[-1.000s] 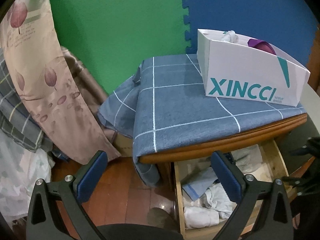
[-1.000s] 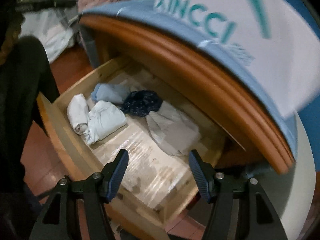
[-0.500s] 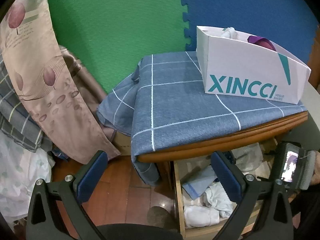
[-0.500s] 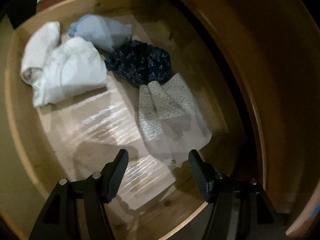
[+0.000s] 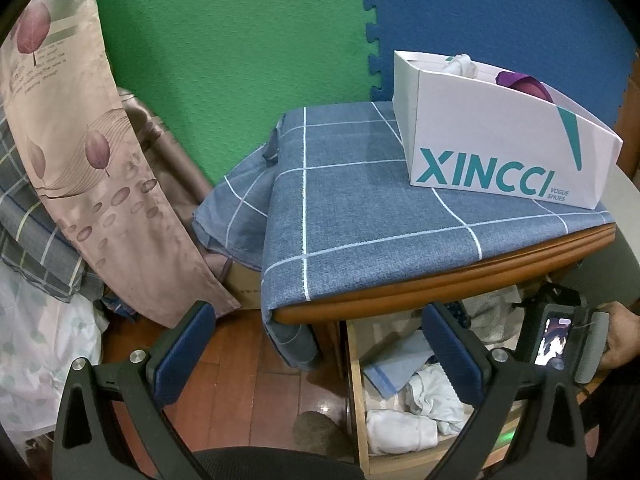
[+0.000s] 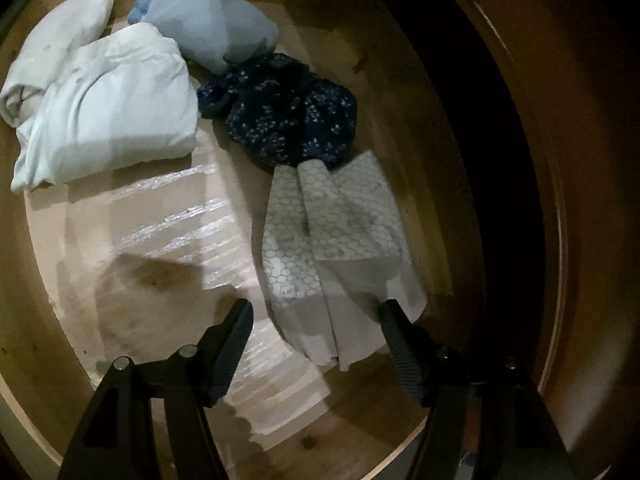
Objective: Take underwear out of drawer
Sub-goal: 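Reach the right gripper into the drawer and grasp the hexagon-print white underwear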
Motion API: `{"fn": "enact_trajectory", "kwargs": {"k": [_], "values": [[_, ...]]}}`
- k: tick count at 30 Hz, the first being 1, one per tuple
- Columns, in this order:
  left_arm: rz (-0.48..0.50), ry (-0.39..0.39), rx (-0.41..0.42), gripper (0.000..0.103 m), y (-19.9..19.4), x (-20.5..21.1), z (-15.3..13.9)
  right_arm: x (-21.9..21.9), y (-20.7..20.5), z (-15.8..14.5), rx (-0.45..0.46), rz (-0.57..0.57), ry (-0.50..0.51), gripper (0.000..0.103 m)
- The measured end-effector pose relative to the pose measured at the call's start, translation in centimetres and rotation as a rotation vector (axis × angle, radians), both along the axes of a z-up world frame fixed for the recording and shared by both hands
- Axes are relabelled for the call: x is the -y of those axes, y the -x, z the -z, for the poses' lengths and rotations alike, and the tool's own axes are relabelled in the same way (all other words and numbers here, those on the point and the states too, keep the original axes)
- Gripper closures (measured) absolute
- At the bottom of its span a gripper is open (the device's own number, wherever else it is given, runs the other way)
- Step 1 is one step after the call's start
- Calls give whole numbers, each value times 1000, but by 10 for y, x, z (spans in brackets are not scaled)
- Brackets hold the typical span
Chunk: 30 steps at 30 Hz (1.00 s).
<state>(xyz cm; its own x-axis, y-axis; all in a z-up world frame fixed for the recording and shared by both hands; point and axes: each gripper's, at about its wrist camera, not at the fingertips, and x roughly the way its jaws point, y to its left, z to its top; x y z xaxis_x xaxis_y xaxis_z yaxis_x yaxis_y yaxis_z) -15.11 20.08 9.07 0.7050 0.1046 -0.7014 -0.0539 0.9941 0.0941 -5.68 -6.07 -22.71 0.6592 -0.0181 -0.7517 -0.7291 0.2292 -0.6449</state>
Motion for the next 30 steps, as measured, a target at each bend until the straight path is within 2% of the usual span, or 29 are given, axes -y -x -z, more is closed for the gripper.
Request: {"fn": "enact_trajectory", "kwargs": {"k": [6,8,10,17,22,25,28,29,30], "values": [[-1,-6,0,0,0,1,0,-5,-2,7,11,0,15,31],[0,-9,-2,0,0,1,0,-6,-2,7,42,3,17,31],[1,-16,-2,0,1,1,1,-9,-4,4,97,2,5,26],[3,-22,-6,0,0,3,2,-18,-3,11,125,-3,29,23],[4,-21,-7,0,0,4,3,-19,-8,5,81,32,-20,23],[5,-21,-7,0,0,4,2,-10,-28,-4,-32,138,-107,23],[5,-26,-7,0,0,4,3,-6,-36,-10,-71,167,-145,23],[5,-26,-7,0,0,5,3,-6,-37,-11,-75,166,-143,24],[4,-25,-7,0,0,5,3,-6,-39,-11,-88,161,-142,31]]}}
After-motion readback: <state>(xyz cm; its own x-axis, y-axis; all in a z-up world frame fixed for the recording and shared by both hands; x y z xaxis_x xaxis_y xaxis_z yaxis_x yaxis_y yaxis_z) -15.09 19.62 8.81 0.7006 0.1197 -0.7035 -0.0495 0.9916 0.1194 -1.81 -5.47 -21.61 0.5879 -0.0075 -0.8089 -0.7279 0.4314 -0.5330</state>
